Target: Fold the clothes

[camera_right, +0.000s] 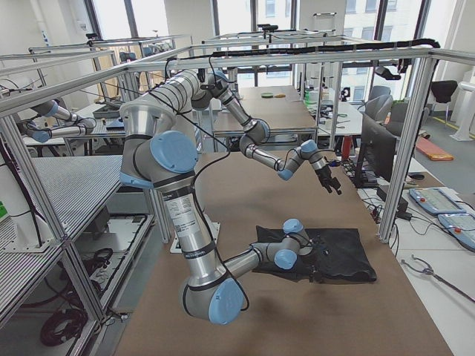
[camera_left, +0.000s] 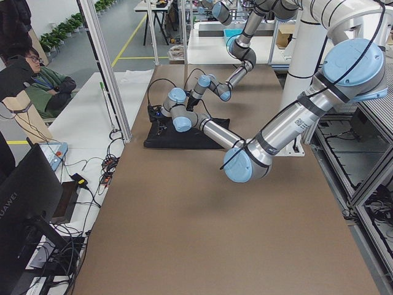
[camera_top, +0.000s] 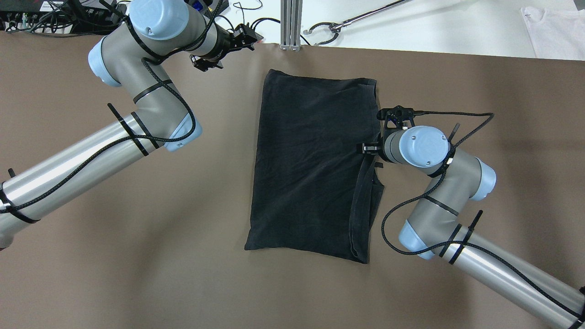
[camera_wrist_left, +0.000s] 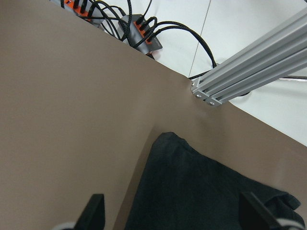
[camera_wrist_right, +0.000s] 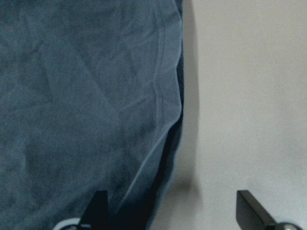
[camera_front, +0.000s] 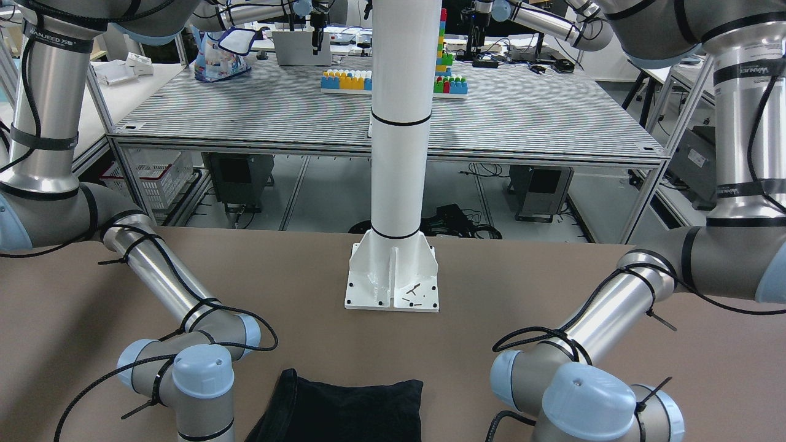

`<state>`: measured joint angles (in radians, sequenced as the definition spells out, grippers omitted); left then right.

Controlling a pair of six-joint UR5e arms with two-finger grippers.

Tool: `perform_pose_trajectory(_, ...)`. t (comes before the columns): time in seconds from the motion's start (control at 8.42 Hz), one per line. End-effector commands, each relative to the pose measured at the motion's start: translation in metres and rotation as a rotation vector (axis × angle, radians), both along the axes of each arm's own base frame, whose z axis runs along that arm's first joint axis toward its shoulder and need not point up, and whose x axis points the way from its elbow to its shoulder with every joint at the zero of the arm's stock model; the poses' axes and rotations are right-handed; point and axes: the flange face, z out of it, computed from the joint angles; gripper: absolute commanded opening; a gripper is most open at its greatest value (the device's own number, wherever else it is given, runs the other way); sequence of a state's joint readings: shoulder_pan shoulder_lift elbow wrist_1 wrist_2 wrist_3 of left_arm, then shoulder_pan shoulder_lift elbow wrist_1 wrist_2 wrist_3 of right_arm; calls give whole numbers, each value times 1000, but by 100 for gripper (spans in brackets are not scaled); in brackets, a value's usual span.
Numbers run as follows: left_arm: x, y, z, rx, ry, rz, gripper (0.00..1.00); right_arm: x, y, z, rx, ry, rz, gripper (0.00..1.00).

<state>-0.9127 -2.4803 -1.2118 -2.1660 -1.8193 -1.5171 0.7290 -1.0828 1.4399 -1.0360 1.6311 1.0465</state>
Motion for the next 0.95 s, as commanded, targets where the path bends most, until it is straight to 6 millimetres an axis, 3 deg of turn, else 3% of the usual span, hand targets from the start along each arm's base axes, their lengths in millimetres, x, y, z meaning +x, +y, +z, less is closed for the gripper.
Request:
perform_pose_trajectory(0.0,0,0,-1,1,1,0,100,21,23,29,-26,11,-17,94)
perform_pose_trajectory(0.24,0,0,-4,4,3,0,100,42,44,45,-12,28,-84,94)
perform_pose_trajectory(0.47,0,0,-5,5,4,0,100,59,60,41,7,14,-129,94)
perform_pose_trajectory(0.83,0,0,-4,4,3,0,100,70,78,-33,44,-113,-156,94)
